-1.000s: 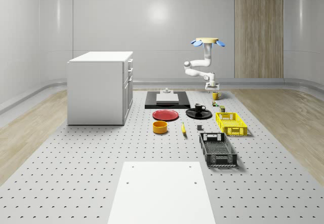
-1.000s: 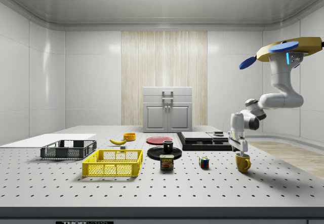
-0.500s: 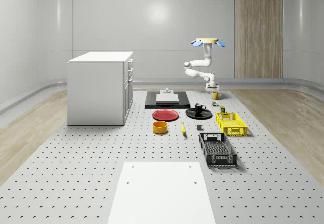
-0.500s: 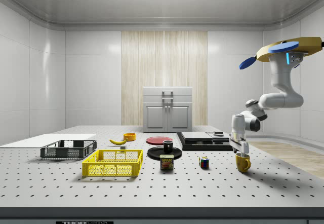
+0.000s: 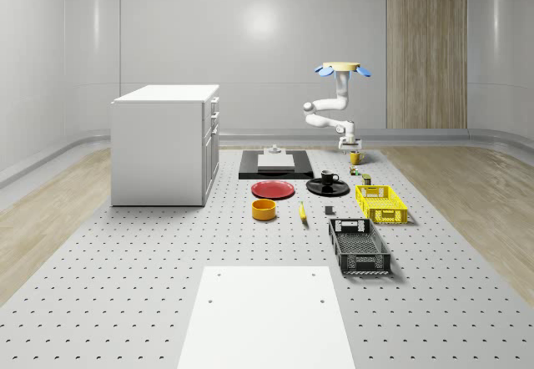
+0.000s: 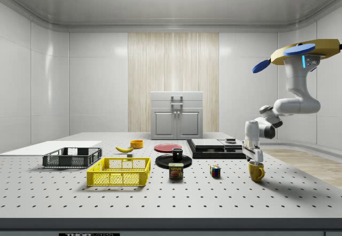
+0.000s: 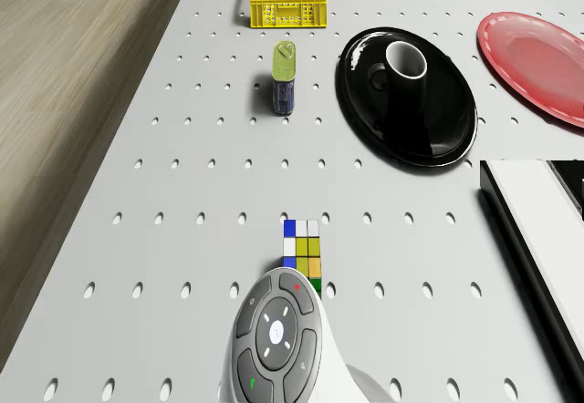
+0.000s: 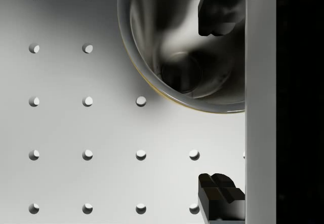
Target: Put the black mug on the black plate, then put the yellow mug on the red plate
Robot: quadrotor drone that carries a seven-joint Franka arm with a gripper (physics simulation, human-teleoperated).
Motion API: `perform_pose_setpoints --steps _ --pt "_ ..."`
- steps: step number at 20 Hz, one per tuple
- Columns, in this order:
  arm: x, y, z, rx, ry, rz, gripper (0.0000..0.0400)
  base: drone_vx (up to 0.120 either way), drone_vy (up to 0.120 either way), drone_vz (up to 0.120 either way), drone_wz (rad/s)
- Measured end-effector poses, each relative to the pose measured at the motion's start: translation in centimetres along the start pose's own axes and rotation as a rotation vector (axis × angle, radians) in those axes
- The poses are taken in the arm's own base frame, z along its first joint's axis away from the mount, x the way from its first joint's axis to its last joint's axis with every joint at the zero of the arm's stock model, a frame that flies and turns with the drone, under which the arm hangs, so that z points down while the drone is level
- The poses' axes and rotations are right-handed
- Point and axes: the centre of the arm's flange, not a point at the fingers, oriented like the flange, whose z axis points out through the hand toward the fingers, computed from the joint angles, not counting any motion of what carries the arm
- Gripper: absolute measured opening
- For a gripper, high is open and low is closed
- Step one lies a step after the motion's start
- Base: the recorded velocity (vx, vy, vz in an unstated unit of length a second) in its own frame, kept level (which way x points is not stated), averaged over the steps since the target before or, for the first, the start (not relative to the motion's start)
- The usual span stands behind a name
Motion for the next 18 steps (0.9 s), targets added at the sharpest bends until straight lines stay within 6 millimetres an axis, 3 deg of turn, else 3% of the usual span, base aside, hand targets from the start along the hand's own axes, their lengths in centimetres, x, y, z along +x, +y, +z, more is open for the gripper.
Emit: perform_pose_setpoints --steps 2,3,4,6,9,13,18 --pt "-0.03 -0.03 0.00 0.000 0.000 0.000 0.0400 0.000 0.000 0.000 0.000" --pt "-0.04 -0.04 0.00 0.000 0.000 0.000 0.0377 0.000 0.000 0.000 0.000" --pt "-0.05 -0.04 0.01 0.000 0.000 0.000 0.0318 0.000 0.000 0.000 0.000" --pt "-0.06 -0.05 0.01 0.000 0.000 0.000 0.0236 0.000 0.000 0.000 0.000" --pt "-0.07 -0.06 0.01 0.000 0.000 0.000 0.0170 0.000 0.000 0.000 0.000" --pt "-0.08 -0.07 0.01 0.000 0.000 0.000 0.0132 0.000 0.000 0.000 0.000" --pt "-0.08 -0.07 0.01 0.000 0.000 0.000 0.0116 0.000 0.000 0.000 0.000"
